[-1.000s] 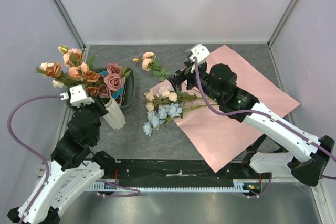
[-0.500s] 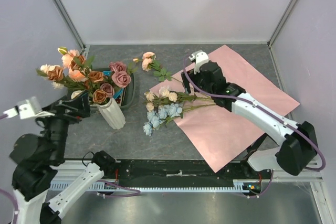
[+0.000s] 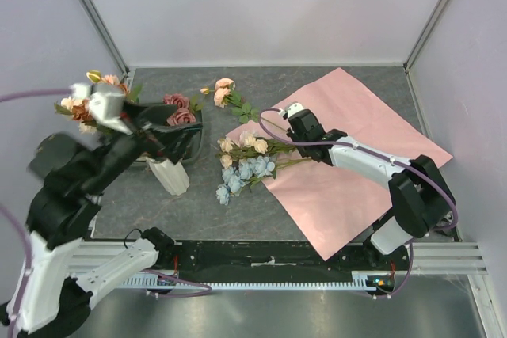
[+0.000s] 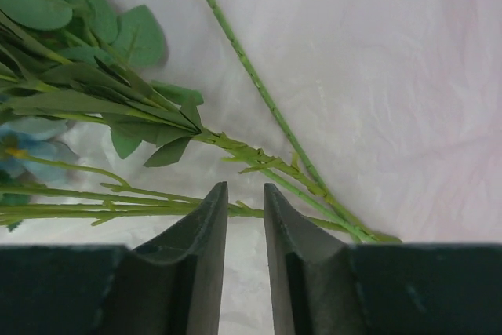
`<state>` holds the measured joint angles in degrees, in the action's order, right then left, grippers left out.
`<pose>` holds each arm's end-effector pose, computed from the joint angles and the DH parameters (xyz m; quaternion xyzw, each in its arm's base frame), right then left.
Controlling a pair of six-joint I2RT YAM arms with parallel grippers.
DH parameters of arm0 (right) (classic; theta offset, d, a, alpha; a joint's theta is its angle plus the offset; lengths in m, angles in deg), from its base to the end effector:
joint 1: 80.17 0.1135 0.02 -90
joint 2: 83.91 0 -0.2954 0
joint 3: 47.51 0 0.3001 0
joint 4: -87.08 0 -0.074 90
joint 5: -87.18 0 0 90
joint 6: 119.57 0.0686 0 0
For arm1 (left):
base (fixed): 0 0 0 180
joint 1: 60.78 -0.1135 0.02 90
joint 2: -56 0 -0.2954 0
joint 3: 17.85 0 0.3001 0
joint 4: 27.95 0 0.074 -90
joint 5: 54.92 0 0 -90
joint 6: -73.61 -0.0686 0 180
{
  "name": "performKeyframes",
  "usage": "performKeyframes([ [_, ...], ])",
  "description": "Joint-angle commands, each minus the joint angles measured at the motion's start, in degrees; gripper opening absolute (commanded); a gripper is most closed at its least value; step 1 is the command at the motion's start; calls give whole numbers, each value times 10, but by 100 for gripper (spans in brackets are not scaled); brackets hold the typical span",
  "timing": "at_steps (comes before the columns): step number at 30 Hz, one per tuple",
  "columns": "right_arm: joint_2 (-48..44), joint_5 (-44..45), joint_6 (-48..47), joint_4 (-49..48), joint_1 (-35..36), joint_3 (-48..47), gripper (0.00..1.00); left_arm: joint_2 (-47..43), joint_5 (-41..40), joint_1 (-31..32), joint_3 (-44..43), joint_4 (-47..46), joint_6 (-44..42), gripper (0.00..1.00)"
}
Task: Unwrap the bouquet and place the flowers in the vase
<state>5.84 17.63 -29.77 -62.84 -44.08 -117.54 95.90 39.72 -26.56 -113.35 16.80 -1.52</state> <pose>0.3296 0.2106 0.2020 -0.2298 0.8972 -0.0544 0.3731 0.0818 -0.0624 0.5774 0.1377 0.6223 -0.3434 0.6899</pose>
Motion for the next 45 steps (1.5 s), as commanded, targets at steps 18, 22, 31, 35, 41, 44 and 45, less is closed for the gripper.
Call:
performKeyframes([
  [18,125,1,-140,-112,1,-26,40,46,199,0,60,-54,5,86],
  [22,126,-3,-146,-121,2,-33,45,54,201,0,59,-52,8,86],
  [31,86,-13,-115,-113,1,-35,54,58,199,0,58,-51,15,86],
  [35,68,-17,-119,-110,-4,-36,54,57,199,0,59,-49,14,86],
  [41,55,-52,-84,-101,-43,-66,49,55,197,0,61,-45,10,86],
  [44,128,-110,-118,-84,-56,-136,50,57,197,0,63,-46,11,86],
  [45,145,-134,-125,-63,-59,-155,50,58,197,0,63,-46,12,86],
])
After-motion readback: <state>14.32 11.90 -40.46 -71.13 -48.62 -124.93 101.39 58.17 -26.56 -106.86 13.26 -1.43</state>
